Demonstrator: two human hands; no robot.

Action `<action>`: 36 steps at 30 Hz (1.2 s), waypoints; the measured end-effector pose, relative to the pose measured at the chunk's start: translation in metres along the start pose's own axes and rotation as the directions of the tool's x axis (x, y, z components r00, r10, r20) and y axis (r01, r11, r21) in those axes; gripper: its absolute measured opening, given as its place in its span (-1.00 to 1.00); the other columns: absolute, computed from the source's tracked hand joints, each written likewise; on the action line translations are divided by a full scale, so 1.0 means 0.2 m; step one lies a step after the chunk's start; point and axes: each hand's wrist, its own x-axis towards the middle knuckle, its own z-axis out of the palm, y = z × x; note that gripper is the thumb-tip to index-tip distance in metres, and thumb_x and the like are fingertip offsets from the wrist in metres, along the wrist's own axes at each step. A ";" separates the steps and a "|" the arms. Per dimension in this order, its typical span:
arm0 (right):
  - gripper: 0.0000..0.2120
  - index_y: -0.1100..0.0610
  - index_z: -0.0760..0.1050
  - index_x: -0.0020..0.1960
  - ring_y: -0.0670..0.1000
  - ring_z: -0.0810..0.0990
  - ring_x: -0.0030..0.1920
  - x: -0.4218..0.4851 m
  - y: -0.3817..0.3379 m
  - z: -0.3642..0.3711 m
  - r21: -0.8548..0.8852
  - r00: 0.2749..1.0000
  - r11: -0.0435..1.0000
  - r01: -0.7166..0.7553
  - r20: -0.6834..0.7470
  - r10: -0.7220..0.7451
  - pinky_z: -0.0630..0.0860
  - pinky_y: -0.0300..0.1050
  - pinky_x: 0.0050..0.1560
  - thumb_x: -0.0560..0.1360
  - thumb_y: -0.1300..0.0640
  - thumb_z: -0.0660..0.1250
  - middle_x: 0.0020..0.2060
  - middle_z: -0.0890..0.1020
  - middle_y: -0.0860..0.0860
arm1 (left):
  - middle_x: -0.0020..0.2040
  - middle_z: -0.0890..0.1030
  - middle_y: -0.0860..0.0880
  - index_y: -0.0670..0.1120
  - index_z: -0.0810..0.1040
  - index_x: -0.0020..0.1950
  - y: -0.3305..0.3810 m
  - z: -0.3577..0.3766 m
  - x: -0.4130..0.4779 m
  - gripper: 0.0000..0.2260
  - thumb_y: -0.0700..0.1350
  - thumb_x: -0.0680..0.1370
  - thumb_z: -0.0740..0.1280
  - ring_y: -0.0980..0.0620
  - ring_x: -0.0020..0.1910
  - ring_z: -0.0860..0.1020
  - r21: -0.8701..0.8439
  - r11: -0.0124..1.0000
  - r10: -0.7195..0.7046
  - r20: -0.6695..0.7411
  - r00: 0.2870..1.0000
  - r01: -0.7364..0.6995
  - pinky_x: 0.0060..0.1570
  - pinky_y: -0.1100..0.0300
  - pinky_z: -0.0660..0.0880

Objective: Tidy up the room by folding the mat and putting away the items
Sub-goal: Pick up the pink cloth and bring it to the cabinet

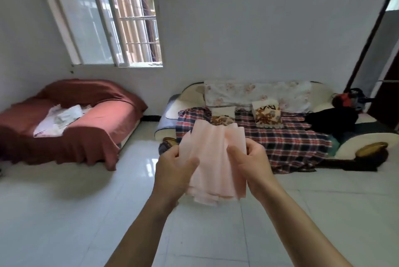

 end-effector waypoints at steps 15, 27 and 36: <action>-0.78 -0.03 0.62 0.06 0.04 0.71 -0.07 -0.64 -0.15 1.37 0.022 0.740 0.993 0.115 0.665 -0.100 0.69 0.13 -0.06 0.42 0.09 0.43 -0.11 0.72 -0.04 | -0.13 0.66 0.04 0.02 0.58 -0.07 -0.26 -1.35 -0.59 -0.90 -0.12 0.48 0.46 -0.03 -0.09 0.63 0.073 0.989 -0.053 -0.637 0.769 0.128 -0.14 -0.05 0.67; -0.87 0.11 0.65 -0.07 -0.10 0.64 -0.31 -1.58 -0.26 2.64 0.074 0.440 0.988 0.132 0.889 -0.125 0.54 -0.21 -0.35 0.45 0.27 0.39 -0.30 0.69 -0.06 | -0.17 0.67 -0.06 -0.07 0.60 -0.10 -0.56 -2.68 -1.21 -0.76 0.02 0.32 0.40 -0.18 -0.13 0.63 -0.075 0.984 -0.151 -0.835 0.529 0.162 -0.25 -0.03 0.57; -0.86 0.10 0.61 -0.01 0.08 0.69 -0.12 -2.02 -0.26 3.50 0.051 0.228 0.984 0.170 0.969 -0.090 0.63 -0.05 -0.23 0.45 0.21 0.35 -0.16 0.69 0.02 | -0.16 0.67 -0.03 -0.04 0.61 -0.08 -0.81 -3.39 -1.39 -0.76 0.03 0.33 0.41 -0.16 -0.10 0.63 -0.127 0.970 -0.193 -0.922 0.334 0.209 -0.16 -0.19 0.61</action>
